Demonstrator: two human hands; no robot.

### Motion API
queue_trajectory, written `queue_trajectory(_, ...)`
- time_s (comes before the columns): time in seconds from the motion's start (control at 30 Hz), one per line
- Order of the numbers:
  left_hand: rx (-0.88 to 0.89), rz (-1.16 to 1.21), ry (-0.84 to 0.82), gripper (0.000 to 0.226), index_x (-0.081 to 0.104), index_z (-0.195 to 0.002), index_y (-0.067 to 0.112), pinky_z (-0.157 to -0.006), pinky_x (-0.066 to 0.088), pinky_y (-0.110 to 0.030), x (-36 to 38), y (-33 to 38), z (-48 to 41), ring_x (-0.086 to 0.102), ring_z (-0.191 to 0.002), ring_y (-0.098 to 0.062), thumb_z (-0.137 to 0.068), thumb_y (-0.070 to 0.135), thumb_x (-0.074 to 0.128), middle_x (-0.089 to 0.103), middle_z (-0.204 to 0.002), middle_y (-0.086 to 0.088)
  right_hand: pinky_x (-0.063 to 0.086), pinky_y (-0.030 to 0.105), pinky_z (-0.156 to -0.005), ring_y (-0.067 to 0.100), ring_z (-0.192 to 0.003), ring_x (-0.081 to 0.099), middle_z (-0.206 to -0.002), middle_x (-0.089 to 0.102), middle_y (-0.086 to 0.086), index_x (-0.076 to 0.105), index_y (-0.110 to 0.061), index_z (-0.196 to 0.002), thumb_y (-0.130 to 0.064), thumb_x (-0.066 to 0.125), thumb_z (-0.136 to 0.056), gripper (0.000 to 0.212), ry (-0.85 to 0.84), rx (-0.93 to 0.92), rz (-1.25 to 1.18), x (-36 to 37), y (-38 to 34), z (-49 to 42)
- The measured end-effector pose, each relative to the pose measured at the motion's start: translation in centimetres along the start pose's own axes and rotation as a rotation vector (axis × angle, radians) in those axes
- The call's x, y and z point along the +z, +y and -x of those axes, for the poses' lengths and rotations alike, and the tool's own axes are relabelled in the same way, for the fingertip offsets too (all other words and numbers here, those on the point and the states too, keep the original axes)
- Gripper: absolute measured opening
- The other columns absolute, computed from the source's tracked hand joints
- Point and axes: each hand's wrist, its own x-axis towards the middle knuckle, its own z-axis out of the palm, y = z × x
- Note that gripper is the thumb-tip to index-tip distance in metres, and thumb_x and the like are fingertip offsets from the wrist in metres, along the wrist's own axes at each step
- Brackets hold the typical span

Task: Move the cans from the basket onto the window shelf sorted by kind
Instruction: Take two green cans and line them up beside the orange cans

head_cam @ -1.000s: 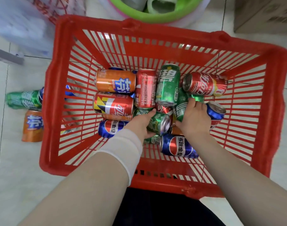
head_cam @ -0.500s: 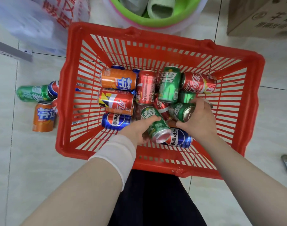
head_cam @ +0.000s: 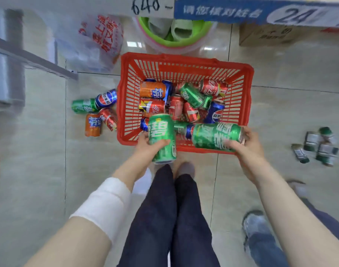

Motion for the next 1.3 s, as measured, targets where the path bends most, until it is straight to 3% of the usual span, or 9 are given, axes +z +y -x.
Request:
queue_trajectory(0.07, 0.038, 0.04, -0.047, 0.074, 0.032, -0.135, 0.01, -0.094, 0.048, -0.042, -1.3, 0.0, 4.0, 0.059, -0.109, -0.026, -0.074, 0.011, 0.073, 0.055, -0.125, -0.012, 0.053, 0.031, -0.079, 0.017, -0.093, 0.064, -0.109, 0.063, 0.011, 0.047, -0.009, -0.118, -0.027, 0.083, -0.038, 0.089, -0.111, 0.023, -0.204, -0.4, -1.7, 3.9)
queue_trajectory(0.27, 0.13, 0.09, -0.204, 0.081, 0.045, -0.121, 0.019, -0.075, 0.053, -0.031, -4.8, -2.0, 14.0, 0.066, -0.092, -0.016, -0.047, 0.037, 0.073, 0.064, -0.112, -0.005, 0.054, 0.029, -0.074, 0.019, -0.093, 0.063, -0.102, 0.065, 0.006, 0.051, -0.008, -0.119, -0.037, 0.085, -0.047, 0.085, -0.355, 0.044, -0.551, 1.0, -3.4, 14.0)
queue_trajectory(0.47, 0.159, 0.199, -0.237, 0.085, 0.042, -0.128, 0.012, -0.067, 0.055, -0.028, -6.9, -6.9, 21.2, 0.067, -0.084, -0.014, -0.051, 0.035, 0.069, 0.063, -0.105, -0.005, 0.053, 0.033, -0.085, 0.016, -0.094, 0.066, -0.095, 0.071, 0.0, 0.074, -0.02, -0.093, -0.047, 0.085, -0.046, 0.055, -0.372, 0.045, -0.708, 2.9, -0.2, 23.3)
queue_trajectory(0.63, 0.142, 0.252, -0.198, 0.075, 0.046, -0.117, 0.016, -0.065, 0.055, -0.028, -9.8, -9.9, 27.7, 0.067, -0.08, -0.012, -0.05, 0.04, 0.07, 0.063, -0.099, -0.003, 0.056, 0.033, -0.074, 0.017, -0.08, 0.068, -0.085, 0.071, 0.004, 0.076, -0.019, -0.084, -0.056, 0.084, -0.036, 0.061, -0.281, 0.162, -0.833, 5.3, 1.4, 32.2)
queue_trajectory(0.77, 0.145, 0.209, -0.204, 0.061, 0.048, -0.108, 0.024, -0.079, 0.055, -0.034, -13.6, -11.0, 31.9, 0.065, -0.087, -0.016, -0.054, 0.036, 0.073, 0.063, -0.104, -0.005, 0.055, 0.043, -0.076, 0.02, -0.071, 0.069, -0.077, 0.071, 0.005, 0.076, -0.019, -0.077, -0.061, 0.082, -0.034, 0.06, -0.324, 0.216, -0.828, 7.8, 1.8, 38.2)
queue_trajectory(0.97, 0.215, 0.104, -0.193, 0.09, 0.038, -0.125, 0.014, -0.09, 0.051, -0.039, -20.8, -11.3, 37.3, 0.062, -0.101, -0.022, -0.047, 0.043, 0.074, 0.062, -0.111, -0.005, 0.058, 0.037, -0.074, 0.021, -0.08, 0.069, -0.09, 0.072, 0.007, 0.076, -0.015, -0.086, -0.07, 0.079, -0.032, 0.078, -0.389, 0.255, -0.768, 13.3, 1.7, 45.4)
queue_trajectory(1.17, 0.288, 0.054, -0.137, 0.074, 0.035, -0.128, 0.016, -0.076, 0.055, -0.023, -26.4, -13.3, 41.3, 0.062, -0.103, -0.02, -0.065, 0.026, 0.073, 0.06, -0.117, -0.006, 0.058, 0.035, -0.069, 0.019, -0.087, 0.07, -0.094, 0.073, 0.006, 0.049, -0.003, -0.123, -0.058, 0.088, -0.03, 0.115, -0.416, 0.219, -0.672, 17.2, 1.6, 51.8)
queue_trajectory(1.23, 0.32, 0.053, -0.111, 0.07, 0.036, -0.128, 0.016, -0.069, 0.053, -0.017, -27.3, -14.1, 42.6, 0.062, -0.097, -0.014, -0.071, 0.018, 0.076, 0.06, -0.114, -0.006, 0.057, 0.034, -0.069, 0.019, -0.091, 0.069, -0.1, 0.072, 0.006, 0.043, -0.002, -0.131, -0.051, 0.09, -0.035, 0.118, -0.428, 0.18, -0.65, 17.4, 1.9, 53.4)
queue_trajectory(1.3, 0.357, 0.035, -0.089, 0.076, 0.036, -0.129, 0.016, -0.074, 0.053, -0.02, -27.6, -14.9, 44.0, 0.062, -0.098, -0.013, -0.066, 0.022, 0.078, 0.06, -0.114, -0.004, 0.056, 0.034, -0.069, 0.02, -0.093, 0.068, -0.11, 0.068, 0.007, 0.046, -0.003, -0.131, -0.046, 0.09, -0.038, 0.111, -0.45, 0.168, -0.654, 17.4, 2.2, 54.7)
